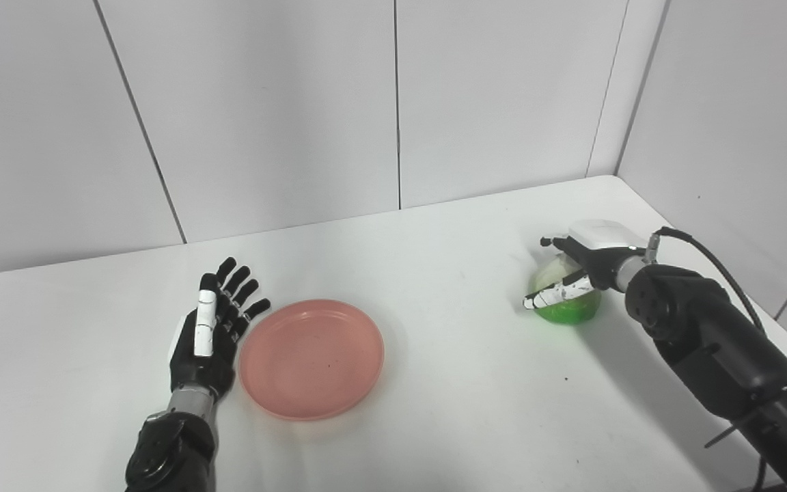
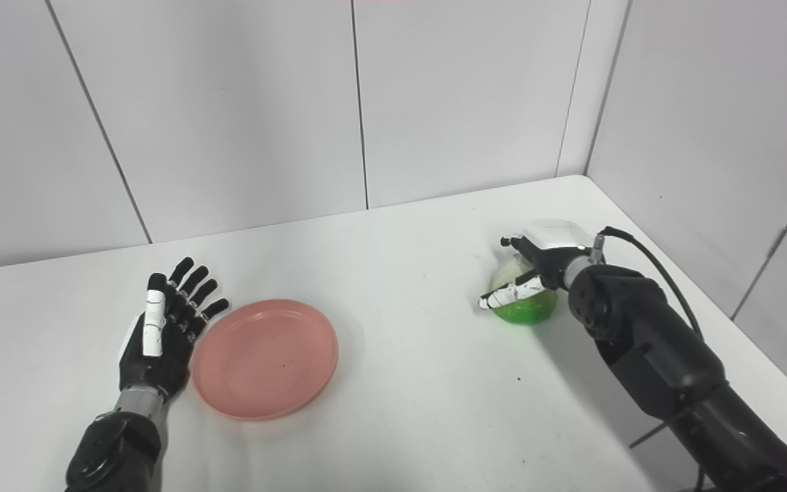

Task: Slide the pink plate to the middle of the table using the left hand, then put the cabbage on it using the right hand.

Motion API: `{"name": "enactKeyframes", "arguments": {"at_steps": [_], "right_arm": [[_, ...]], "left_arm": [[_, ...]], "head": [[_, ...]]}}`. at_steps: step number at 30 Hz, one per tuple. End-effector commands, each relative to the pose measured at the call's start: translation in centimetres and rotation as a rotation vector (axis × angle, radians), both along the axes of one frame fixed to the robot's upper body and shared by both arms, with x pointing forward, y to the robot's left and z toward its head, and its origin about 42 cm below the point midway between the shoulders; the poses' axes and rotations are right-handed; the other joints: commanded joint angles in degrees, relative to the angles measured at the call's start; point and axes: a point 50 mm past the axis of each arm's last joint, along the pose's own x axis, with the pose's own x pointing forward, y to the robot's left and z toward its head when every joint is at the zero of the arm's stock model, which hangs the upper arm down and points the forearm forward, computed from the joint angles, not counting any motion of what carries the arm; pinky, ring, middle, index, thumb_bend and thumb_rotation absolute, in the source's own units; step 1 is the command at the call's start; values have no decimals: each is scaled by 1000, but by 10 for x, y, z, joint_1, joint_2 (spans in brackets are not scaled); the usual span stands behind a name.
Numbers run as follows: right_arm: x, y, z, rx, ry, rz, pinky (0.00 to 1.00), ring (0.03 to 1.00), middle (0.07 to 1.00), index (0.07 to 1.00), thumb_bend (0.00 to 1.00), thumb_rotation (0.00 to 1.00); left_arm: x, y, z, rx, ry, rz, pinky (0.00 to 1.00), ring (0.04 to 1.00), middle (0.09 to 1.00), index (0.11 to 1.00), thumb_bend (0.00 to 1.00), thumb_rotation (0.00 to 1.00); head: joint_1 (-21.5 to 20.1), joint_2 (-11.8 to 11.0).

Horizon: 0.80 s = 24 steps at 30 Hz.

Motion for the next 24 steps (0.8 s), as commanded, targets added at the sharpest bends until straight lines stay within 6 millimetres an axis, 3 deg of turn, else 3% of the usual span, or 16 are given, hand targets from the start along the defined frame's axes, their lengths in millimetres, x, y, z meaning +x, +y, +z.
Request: {"name": "enactKeyframes", "arguments": {"at_steps": [1, 9, 12, 14, 15, 18, 20, 21, 22, 23, 24], "right_arm": [[5, -8, 10, -46, -36, 11, 622, 839, 917, 883, 1000, 679], [5, -13, -18, -34, 1, 21, 593, 810, 893, 869, 1000, 706], [3, -11, -23, -3, 32, 8, 603, 827, 904, 855, 1000, 635], [4, -10, -25, 1, 62, 8, 599, 833, 917, 827, 1000, 536], [5, -10, -25, 1, 73, 7, 589, 835, 929, 792, 983, 411], [6, -8, -28, 10, 111, 2, 591, 813, 914, 715, 937, 207], [6, -7, -29, 11, 130, 4, 586, 771, 865, 644, 910, 106], [6, -8, -29, 13, 138, 6, 497, 628, 705, 553, 682, 119], [6, -9, -30, 33, 155, -4, 467, 579, 651, 523, 604, 123], [7, -10, -31, 48, 168, -11, 370, 456, 540, 515, 559, 50], [6, -12, -31, 61, 186, -18, 337, 414, 502, 512, 544, 25]], "left_arm": [[-6, 3, -12, 10, 59, -3, 770, 916, 928, 914, 903, 839], [-6, 4, -12, 9, 62, -2, 783, 919, 928, 913, 919, 833], [-6, 6, -11, 11, 61, 1, 786, 925, 932, 914, 919, 836], [-5, 8, -11, 14, 60, -1, 777, 927, 932, 915, 921, 836], [-5, 8, -10, 14, 59, -2, 774, 929, 934, 915, 920, 837], [-4, 7, -9, 8, 59, -2, 779, 930, 937, 916, 909, 837], [-4, 6, -8, 8, 58, -4, 764, 925, 935, 917, 907, 838], [-4, 6, -7, 8, 58, -5, 758, 921, 933, 917, 914, 835], [-4, 5, -7, 7, 57, -6, 756, 920, 932, 917, 916, 834], [-4, 5, -6, 6, 56, -7, 748, 915, 928, 918, 920, 832], [-4, 5, -6, 5, 55, -8, 745, 913, 927, 918, 921, 831]], "head": [[2, 0], [5, 3], [7, 6], [7, 6], [7, 6], [8, 6], [8, 7], [8, 7], [8, 8], [8, 8], [8, 8]]}}
